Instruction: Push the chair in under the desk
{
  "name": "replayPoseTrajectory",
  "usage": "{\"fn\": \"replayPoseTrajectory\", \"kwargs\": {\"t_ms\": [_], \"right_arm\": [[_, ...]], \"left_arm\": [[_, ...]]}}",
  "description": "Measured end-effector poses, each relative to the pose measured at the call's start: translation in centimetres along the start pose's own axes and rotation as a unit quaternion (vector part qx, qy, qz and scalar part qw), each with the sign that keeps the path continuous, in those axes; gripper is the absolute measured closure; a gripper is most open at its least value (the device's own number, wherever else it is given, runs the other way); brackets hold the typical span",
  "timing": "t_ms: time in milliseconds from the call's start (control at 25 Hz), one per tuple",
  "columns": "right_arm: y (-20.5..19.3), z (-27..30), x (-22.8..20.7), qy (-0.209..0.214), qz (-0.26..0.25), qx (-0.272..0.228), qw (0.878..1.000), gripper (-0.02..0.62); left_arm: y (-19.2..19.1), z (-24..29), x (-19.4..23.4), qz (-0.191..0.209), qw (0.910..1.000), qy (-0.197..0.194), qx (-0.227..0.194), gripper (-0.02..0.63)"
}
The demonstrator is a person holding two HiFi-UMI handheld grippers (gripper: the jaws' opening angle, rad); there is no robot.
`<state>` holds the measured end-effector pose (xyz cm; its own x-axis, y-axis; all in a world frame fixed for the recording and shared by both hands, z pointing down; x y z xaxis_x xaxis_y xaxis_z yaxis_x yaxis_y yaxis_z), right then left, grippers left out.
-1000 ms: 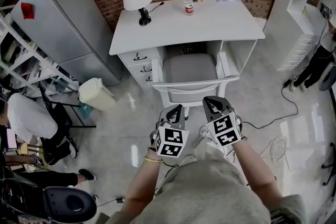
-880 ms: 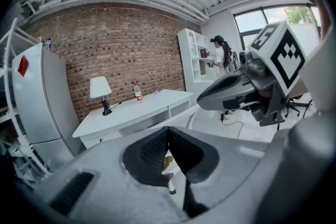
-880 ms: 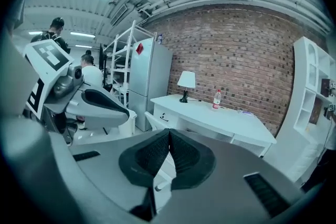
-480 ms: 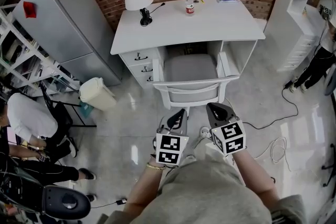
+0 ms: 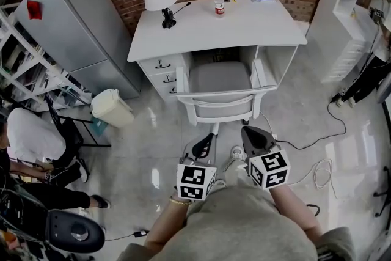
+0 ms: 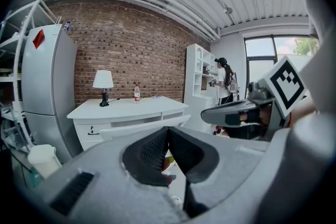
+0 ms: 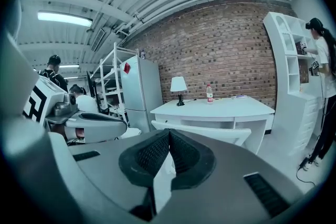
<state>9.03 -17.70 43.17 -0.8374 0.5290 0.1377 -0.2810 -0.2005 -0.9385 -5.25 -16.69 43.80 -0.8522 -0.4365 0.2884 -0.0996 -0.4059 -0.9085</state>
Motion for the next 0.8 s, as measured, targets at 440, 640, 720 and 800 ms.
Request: {"fn": "replayPoseTrajectory", "kwargs": {"t_ms": [440, 640, 720, 800], "right_arm": [[-0.5, -1.14, 0.4, -0.002, 0.019, -0.011, 1.0, 0.588], [-0.24, -1.06, 0.19, -0.003, 0.025, -0.016, 1.0, 0.588], [-0.26, -1.02, 0.07, -0.004, 0.027, -0.017, 0.999, 0.588], [-0.18, -0.95, 0.01, -0.003, 0.031, -0.018, 0.999, 0.588]], "left_arm": [[-0.36, -0.37, -0.21, -0.01, 0.9999, -0.007, -0.006, 0.595], [-0.26, -0.25, 0.0, -0.012, 0.9999, 0.001, -0.007, 0.595], [-0.2, -0.22, -0.08, -0.011, 0.9999, 0.002, -0.009, 0.595], [-0.08, -0.22, -0.1, -0.011, 0.9999, 0.003, -0.008, 0.595]]}}
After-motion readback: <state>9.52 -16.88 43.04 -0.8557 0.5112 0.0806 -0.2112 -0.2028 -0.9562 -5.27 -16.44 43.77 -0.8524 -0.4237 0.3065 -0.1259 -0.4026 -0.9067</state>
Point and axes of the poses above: the fingertips, and each gripper's own axes: z forward along the fingers, x to its left, y out of its top, the point moved 5 cm from there along -z, backward along the fingers, and after that the axes turned 14 degrees about -z, right-handed, at the moved point
